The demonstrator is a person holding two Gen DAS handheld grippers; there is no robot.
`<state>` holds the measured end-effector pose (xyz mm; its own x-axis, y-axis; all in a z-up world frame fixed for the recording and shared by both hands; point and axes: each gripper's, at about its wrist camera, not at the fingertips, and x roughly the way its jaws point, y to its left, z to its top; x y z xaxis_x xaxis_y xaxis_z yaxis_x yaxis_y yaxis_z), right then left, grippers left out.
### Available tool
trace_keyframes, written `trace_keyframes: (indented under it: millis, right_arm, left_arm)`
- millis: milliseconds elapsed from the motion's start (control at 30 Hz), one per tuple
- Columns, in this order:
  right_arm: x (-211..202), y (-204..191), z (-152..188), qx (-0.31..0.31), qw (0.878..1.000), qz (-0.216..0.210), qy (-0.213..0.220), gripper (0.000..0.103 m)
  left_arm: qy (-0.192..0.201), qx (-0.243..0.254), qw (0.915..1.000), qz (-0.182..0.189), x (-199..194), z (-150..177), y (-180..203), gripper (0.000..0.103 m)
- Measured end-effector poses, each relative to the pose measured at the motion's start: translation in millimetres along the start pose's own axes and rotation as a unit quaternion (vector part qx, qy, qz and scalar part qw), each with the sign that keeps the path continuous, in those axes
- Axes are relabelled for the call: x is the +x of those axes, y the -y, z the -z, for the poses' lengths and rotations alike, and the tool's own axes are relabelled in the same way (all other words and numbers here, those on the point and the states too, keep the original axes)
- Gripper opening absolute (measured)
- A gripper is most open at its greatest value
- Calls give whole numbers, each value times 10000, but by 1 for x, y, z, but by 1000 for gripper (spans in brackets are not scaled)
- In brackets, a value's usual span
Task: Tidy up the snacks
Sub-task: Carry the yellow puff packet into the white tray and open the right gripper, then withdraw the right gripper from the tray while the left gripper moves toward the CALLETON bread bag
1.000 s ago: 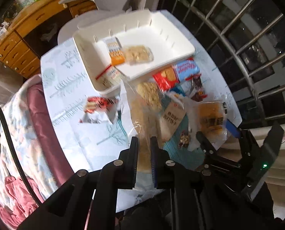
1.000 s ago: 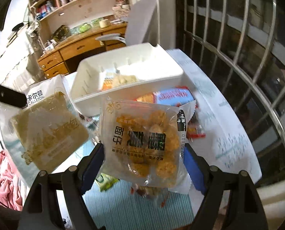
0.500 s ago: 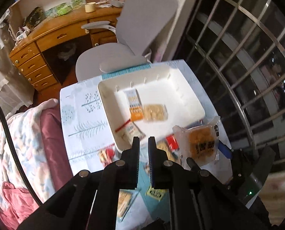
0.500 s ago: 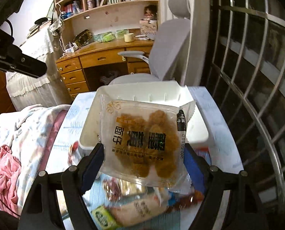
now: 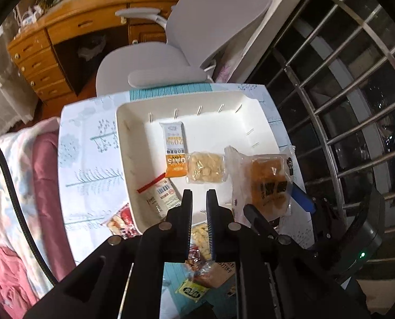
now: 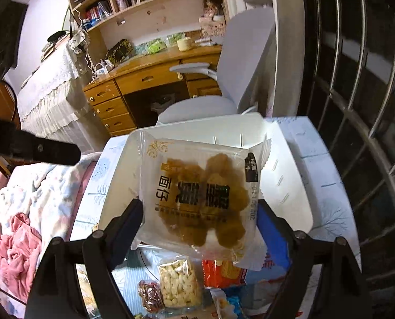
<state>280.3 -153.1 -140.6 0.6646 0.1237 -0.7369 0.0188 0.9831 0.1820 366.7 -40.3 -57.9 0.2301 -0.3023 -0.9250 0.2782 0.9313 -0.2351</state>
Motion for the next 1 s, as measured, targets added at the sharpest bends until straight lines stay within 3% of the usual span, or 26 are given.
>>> trace_keyframes:
  millis: [167,433,767,1000]
  right_arm:
    - [18,5,-1,42,9995,50,-309,88]
    - [8,3,0,109,9997,29,-219,91]
    - [-35,-4,17,705,9975,27,-15,91]
    - [-77,-17,47,1103,9935,150,241,91]
  left_arm:
    - [-140,-237,9996,27,15,1,-2,14]
    - [-265,-393,9989,-18,15,10,-7,20]
    - [-177,-294,9994,45,-16,49,-10,22]
    - [-108,-181,9997,90,-44,94,-21,25]
